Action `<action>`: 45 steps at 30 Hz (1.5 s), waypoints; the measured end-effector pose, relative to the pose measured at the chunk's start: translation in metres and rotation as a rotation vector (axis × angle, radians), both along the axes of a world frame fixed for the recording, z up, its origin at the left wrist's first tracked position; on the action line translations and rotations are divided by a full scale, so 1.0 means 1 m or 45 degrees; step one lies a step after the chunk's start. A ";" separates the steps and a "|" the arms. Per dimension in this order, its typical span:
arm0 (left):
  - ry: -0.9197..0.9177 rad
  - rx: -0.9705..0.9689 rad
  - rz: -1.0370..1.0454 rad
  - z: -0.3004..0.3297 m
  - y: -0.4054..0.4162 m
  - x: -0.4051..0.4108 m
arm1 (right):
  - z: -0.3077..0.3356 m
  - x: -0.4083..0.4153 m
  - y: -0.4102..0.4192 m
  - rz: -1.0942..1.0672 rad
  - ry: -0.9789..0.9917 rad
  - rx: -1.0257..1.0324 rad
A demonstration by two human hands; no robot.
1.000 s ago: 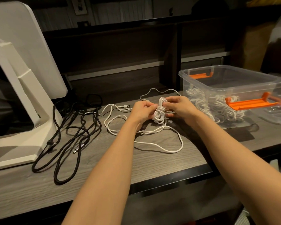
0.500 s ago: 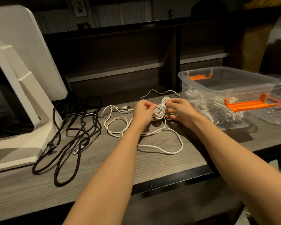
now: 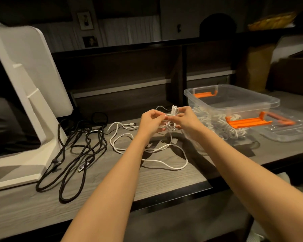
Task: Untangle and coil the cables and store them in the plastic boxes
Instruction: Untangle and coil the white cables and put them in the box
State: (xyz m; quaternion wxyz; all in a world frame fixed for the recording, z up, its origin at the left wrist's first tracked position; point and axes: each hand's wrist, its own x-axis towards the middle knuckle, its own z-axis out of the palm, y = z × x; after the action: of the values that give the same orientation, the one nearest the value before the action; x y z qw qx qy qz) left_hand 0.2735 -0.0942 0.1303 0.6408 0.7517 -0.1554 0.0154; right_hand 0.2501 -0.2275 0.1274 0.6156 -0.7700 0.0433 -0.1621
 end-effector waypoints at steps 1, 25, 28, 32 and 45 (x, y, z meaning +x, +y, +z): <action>-0.013 0.015 -0.016 0.005 0.000 -0.003 | 0.005 -0.002 0.000 -0.004 -0.009 -0.031; -0.295 0.253 -0.159 0.077 -0.079 -0.036 | 0.099 -0.042 -0.082 -0.379 0.070 -0.477; -0.304 0.263 -0.118 0.074 -0.088 -0.026 | 0.095 -0.032 -0.096 -0.375 0.131 -0.515; -0.295 0.287 -0.111 0.072 -0.099 -0.015 | 0.092 -0.022 -0.105 -0.313 0.255 -0.641; -0.140 0.430 -0.071 0.087 -0.075 -0.025 | 0.105 -0.032 -0.074 -0.197 0.138 -0.643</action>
State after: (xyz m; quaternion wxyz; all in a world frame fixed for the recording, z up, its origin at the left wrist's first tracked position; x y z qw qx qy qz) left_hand 0.2487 -0.1689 0.2168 0.4963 0.8419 -0.2114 0.0124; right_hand 0.2179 -0.3010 0.2329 0.3867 -0.9010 0.0934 -0.1729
